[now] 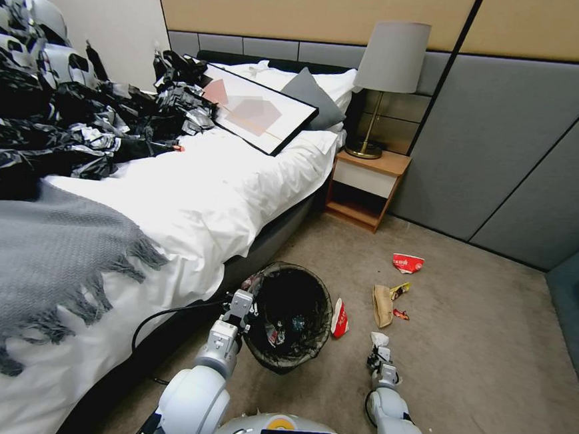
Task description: Pick up the trash bin, then pick up the garbage from the floor and place it into the trash bin.
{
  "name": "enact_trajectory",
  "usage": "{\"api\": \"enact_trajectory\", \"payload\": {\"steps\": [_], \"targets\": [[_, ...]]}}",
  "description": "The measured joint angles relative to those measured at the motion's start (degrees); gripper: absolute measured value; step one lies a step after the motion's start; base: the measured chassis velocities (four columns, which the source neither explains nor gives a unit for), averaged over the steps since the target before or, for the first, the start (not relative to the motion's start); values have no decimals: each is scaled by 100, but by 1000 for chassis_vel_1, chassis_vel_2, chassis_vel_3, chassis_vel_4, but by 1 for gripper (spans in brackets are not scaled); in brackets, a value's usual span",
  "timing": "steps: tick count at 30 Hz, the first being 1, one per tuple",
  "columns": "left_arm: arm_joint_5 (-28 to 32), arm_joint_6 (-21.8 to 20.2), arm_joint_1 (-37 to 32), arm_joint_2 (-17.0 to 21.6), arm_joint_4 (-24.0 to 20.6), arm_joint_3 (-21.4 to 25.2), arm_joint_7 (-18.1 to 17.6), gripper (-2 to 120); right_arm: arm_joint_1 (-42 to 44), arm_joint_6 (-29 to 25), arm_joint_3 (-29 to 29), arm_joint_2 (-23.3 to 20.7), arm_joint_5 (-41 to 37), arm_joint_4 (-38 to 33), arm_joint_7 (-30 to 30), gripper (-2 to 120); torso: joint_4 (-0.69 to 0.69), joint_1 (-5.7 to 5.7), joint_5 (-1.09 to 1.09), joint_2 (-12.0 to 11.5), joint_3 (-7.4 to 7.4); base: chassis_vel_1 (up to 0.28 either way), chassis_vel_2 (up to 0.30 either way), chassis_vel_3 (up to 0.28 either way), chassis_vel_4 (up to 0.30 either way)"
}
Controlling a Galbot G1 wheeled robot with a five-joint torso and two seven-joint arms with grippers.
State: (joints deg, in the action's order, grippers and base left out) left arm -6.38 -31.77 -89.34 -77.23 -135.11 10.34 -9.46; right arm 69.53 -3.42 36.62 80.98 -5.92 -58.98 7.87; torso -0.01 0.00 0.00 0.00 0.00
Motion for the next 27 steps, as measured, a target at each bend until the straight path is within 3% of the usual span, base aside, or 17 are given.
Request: {"api": "enact_trajectory", "payload": {"steps": [8,12,15,16,19,20,23,27], "targets": [[-2,3,-3,1,0,4,3,0,123,9,-15,-3,-4,-292,23,0,-4,0,1,-1,1,0,0,0,0],[-4,6,-2,-3,4,-2,5,0,324,-36,-55,-12,-24,-917,25,0,-3,0,-2,-1,1,0,0,0,0],[-4,6,5,1,28,-21,4,0,570,-274,-141,-4,-12,-1840,94,0,0,0,-1,-1,0,0,0,0,0],[-4,6,5,1,28,-21,4,0,570,-274,-141,-4,-12,-1840,94,0,0,0,-1,-1,0,0,0,0,0],[-5,9,6,32,44,-35,5,0,857,-413,-268,1,22,-3033,31,0,0,0,0,-1,0,0,0,0,0],[-5,9,6,32,44,-35,5,0,857,-413,-268,1,22,-3033,31,0,0,0,0,-1,0,0,0,0,0],[-5,18,5,30,58,-40,6,0,1020,-596,-434,-2,125,-4238,-242,0,2,0,-3,-1,0,0,0,0,0],[-11,22,2,23,66,-53,10,0,1092,-1045,-608,-13,168,-4909,-815,0,2,0,-2,-1,0,0,0,0,0]]}}
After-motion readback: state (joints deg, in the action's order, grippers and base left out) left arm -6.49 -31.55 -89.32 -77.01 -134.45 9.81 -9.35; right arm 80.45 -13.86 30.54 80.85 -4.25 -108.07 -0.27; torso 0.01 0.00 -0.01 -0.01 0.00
